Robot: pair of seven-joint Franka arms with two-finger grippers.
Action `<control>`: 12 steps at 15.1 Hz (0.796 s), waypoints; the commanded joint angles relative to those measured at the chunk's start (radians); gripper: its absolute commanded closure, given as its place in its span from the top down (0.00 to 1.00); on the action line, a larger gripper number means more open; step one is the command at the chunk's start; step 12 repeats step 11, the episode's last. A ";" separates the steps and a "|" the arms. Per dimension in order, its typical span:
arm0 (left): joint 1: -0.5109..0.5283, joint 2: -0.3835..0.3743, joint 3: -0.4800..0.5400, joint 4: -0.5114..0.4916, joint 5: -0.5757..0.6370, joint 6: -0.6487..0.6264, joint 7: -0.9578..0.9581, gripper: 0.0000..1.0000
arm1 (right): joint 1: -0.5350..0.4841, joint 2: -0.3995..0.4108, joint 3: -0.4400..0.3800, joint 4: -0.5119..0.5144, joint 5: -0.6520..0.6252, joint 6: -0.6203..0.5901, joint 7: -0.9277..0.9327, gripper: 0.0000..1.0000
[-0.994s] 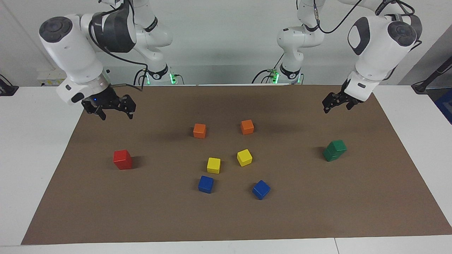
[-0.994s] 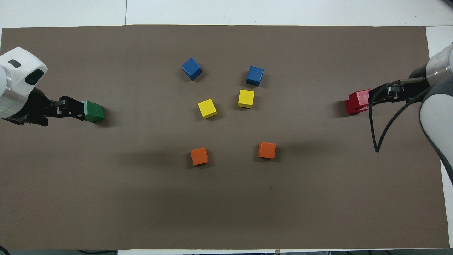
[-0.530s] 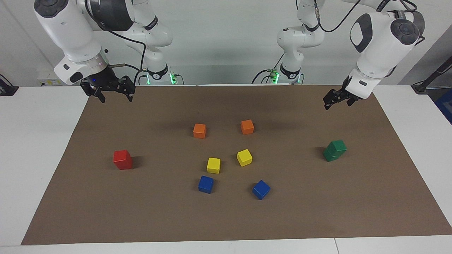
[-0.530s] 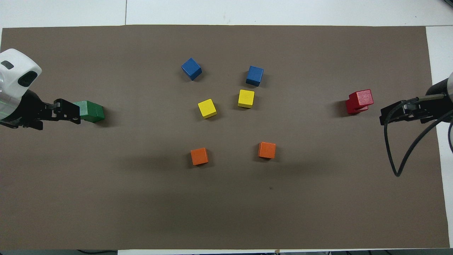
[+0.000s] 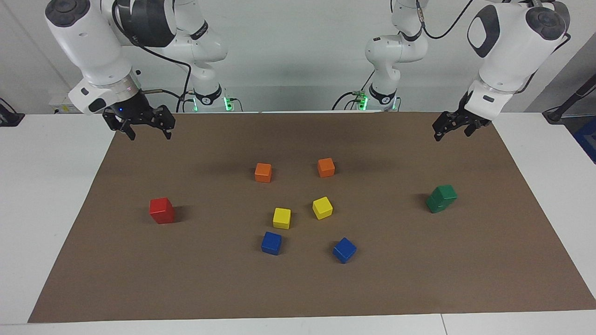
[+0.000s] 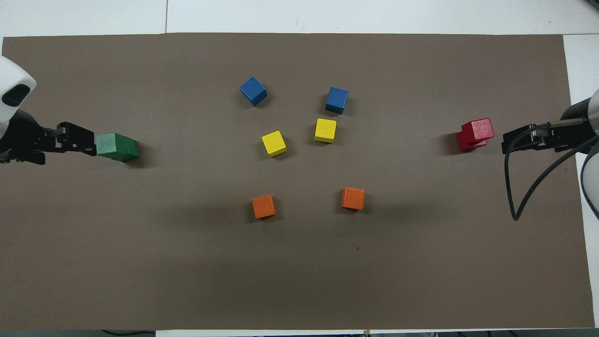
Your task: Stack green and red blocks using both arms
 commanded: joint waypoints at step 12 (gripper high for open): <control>0.001 -0.011 0.007 0.004 0.010 -0.020 -0.005 1.00 | 0.000 -0.035 0.011 -0.043 -0.028 0.027 0.020 1.00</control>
